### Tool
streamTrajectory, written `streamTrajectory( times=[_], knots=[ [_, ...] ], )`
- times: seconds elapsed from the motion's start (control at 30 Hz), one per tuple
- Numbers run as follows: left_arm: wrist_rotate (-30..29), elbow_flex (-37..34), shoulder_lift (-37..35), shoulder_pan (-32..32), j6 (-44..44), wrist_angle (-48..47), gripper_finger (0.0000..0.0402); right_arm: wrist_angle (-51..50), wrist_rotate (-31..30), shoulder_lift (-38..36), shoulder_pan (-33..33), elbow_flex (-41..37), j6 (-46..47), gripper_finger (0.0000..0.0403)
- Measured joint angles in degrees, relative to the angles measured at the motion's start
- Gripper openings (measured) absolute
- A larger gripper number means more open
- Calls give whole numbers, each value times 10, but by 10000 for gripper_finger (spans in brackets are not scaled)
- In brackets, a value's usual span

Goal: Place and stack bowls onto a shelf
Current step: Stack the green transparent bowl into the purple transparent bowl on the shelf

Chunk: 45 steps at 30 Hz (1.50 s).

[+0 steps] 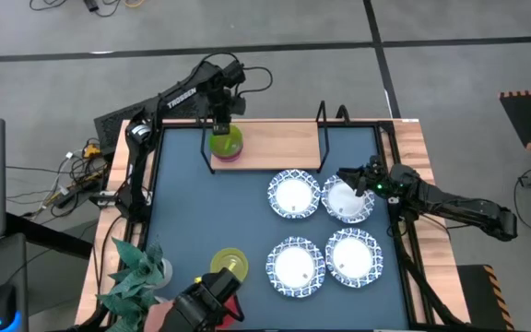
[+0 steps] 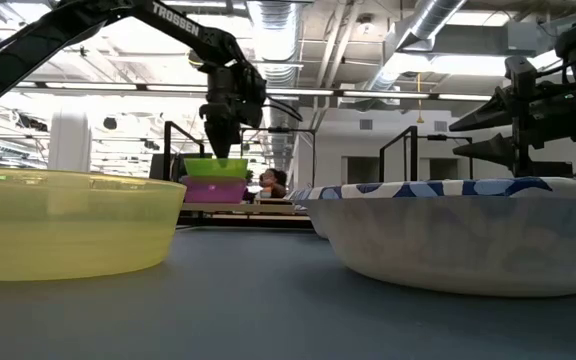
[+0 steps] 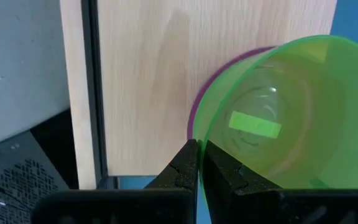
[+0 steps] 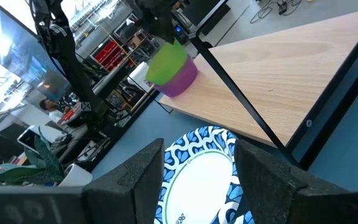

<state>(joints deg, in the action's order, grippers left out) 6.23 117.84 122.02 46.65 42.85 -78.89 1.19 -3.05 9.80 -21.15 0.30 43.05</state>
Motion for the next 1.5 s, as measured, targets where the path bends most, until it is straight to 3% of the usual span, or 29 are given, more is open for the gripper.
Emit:
streamTrajectory(
  times=[0.2,0.5,0.8,1.17,1.5],
  knots=[
    [20,0,0,1,7,3,0,0,0,0,0,0,-1,220],
    [3,-37,0,-1,10,-3,6,0,0,0,0,0,-2,220],
    [-26,-68,0,-17,5,13,72,0,0,0,0,0,0,220],
    [-26,-38,0,-19,-23,29,157,0,0,0,0,0,0,220],
    [-19,25,0,-44,-49,24,172,0,0,0,0,0,0,220]
  ],
)
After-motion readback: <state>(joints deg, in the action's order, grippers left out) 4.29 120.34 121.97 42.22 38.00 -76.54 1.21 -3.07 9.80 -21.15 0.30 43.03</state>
